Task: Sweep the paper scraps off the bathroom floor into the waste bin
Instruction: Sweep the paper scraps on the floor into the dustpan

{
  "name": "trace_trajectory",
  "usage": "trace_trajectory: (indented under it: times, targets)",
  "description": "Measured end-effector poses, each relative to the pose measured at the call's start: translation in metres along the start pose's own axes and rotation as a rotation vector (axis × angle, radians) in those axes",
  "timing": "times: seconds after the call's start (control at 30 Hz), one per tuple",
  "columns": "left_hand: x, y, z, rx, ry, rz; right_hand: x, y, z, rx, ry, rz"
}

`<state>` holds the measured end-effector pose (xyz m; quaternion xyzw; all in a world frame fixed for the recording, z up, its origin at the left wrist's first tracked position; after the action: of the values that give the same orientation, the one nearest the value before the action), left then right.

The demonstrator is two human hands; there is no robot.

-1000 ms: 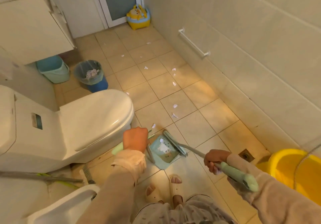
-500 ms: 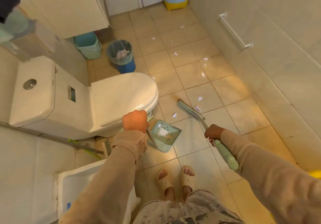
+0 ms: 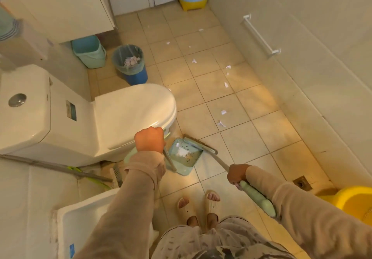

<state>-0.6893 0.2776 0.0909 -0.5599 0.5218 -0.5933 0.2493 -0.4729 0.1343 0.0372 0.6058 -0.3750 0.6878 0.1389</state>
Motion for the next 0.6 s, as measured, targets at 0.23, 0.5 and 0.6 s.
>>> trace_trajectory:
  times: [0.23,0.5,0.6]
  targets:
    - [-0.001,-0.004,-0.001,0.004,0.023,0.014,0.01,0.019,0.045,-0.353,0.115,-0.2]
    - [-0.017,-0.028,0.035,-0.058,0.145,0.079,0.002,0.013,0.074,-0.619,0.151,-0.147]
    - [-0.023,-0.039,0.059,-0.12,0.224,0.109,-0.001,-0.001,0.086,-0.622,0.164,-0.093]
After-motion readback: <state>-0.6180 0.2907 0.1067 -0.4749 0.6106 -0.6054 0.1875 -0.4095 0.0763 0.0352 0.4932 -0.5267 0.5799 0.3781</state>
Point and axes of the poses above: each hand's wrist, its own x-axis away from the middle knuckle, its own y-axis out of the palm, z = x × y, the point moved 5 cm from there along -x, towards the middle knuckle, and after that the axes turned 7 degrees about y, right-handed, at the moved point
